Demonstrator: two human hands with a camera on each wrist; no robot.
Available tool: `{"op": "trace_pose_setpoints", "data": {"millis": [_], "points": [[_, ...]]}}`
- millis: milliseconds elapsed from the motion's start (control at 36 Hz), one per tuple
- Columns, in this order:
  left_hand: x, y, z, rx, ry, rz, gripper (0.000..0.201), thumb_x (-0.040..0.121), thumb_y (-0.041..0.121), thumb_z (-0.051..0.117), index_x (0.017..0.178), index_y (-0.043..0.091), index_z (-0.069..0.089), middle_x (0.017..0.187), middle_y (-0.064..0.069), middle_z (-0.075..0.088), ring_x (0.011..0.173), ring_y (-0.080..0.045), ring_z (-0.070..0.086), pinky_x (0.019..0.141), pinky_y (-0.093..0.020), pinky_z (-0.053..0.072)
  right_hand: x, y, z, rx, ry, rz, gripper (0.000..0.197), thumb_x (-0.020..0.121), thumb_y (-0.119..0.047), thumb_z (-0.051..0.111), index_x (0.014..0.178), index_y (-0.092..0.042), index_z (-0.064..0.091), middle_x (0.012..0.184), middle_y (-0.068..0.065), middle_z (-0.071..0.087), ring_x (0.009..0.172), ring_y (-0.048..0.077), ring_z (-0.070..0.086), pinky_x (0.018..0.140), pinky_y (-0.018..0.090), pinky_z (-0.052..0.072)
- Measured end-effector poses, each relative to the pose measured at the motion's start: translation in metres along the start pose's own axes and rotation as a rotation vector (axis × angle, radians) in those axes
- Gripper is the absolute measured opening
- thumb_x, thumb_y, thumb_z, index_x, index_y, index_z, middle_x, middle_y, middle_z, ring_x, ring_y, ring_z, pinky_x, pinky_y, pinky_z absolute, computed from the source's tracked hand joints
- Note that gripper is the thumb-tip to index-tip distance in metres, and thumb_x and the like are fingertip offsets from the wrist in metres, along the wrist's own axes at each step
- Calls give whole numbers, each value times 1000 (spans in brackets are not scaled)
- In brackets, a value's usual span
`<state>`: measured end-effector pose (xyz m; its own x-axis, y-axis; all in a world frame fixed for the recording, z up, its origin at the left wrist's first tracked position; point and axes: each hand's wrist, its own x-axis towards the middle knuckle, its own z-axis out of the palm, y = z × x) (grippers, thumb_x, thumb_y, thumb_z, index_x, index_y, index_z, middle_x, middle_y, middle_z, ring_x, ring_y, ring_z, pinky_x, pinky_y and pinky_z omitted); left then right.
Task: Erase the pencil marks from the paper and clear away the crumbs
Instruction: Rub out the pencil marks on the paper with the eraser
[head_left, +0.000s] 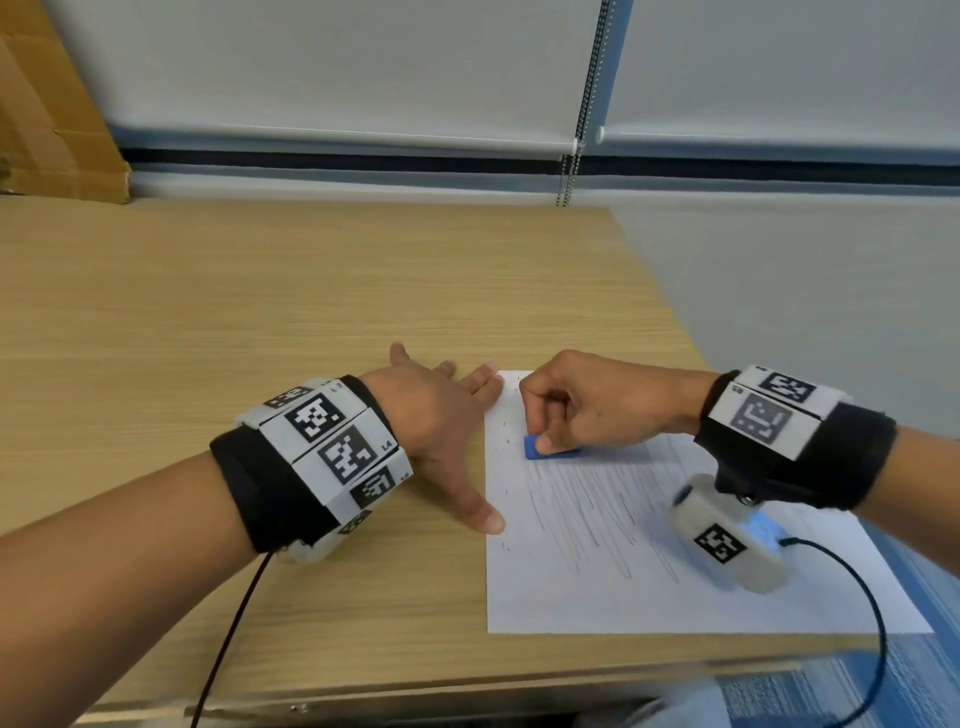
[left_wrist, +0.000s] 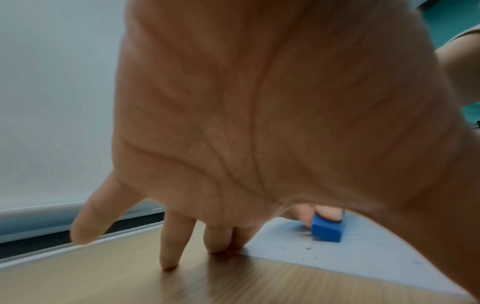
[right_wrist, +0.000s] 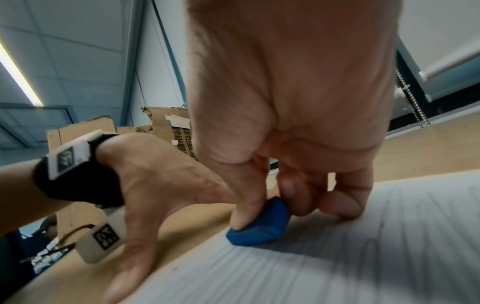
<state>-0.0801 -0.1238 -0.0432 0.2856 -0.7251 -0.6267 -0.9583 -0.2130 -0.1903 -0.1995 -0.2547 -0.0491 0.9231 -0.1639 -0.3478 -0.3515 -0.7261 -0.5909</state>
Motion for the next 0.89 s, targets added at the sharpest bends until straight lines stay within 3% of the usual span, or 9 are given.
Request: {"op": "trace_pose_setpoints", "data": {"millis": [167, 333, 417, 528, 667, 806, 889], "points": [[0, -1, 0, -13, -13, 3, 141, 55, 91, 55, 147, 25, -29, 155, 13, -30, 149, -22, -12, 108, -68, -10, 4, 2, -4, -35, 222, 45, 7, 84, -17, 69, 83, -16, 62, 70, 0, 61, 63, 11, 57, 63, 25, 48], [1, -2, 2, -27, -10, 17, 139, 55, 90, 56, 145, 30, -31, 154, 14, -32, 148, -23, -13, 108, -68, -9, -7, -2, 2, -8, 13, 3, 6, 83, -14, 71, 80, -13, 66, 67, 3, 63, 55, 5, 53, 62, 25, 48], [1, -1, 1, -19, -12, 16, 139, 55, 90, 56, 145, 30, -31, 154, 14, -32, 148, -23, -14, 108, -68, -9, -1, -1, -1, -23, 83, 17, 6, 83, -15, 71, 79, -16, 66, 67, 2, 64, 57, 7, 56, 64, 27, 50], [1, -2, 1, -22, -13, 13, 139, 55, 91, 55, 145, 31, -32, 154, 14, -33, 148, -23, -15, 107, -69, -8, 2, 0, -3, 27, 178, 21, 8, 83, -11, 70, 77, -12, 64, 68, 12, 64, 59, 14, 58, 65, 34, 52], [1, -1, 3, -18, -8, 7, 140, 54, 90, 56, 145, 30, -31, 154, 14, -33, 148, -23, -14, 108, -68, -7, -8, -3, 2, 43, -58, 9, 6, 82, -8, 71, 78, -8, 67, 67, 12, 62, 57, 14, 54, 63, 30, 48], [1, -1, 2, -20, -13, 6, 139, 55, 90, 55, 145, 30, -32, 153, 14, -34, 148, -23, -15, 107, -70, -7, 1, 0, 0, 44, 134, 37, 8, 83, -9, 69, 77, -11, 64, 74, 18, 68, 58, 20, 60, 62, 34, 53], [0, -1, 2, -29, -8, 9, 139, 55, 90, 56, 145, 30, -31, 154, 14, -33, 148, -23, -14, 108, -69, -5, -7, 0, 5, 95, 71, 9, 9, 83, -7, 70, 76, -8, 64, 67, 16, 65, 54, 15, 57, 56, 27, 50]]}}
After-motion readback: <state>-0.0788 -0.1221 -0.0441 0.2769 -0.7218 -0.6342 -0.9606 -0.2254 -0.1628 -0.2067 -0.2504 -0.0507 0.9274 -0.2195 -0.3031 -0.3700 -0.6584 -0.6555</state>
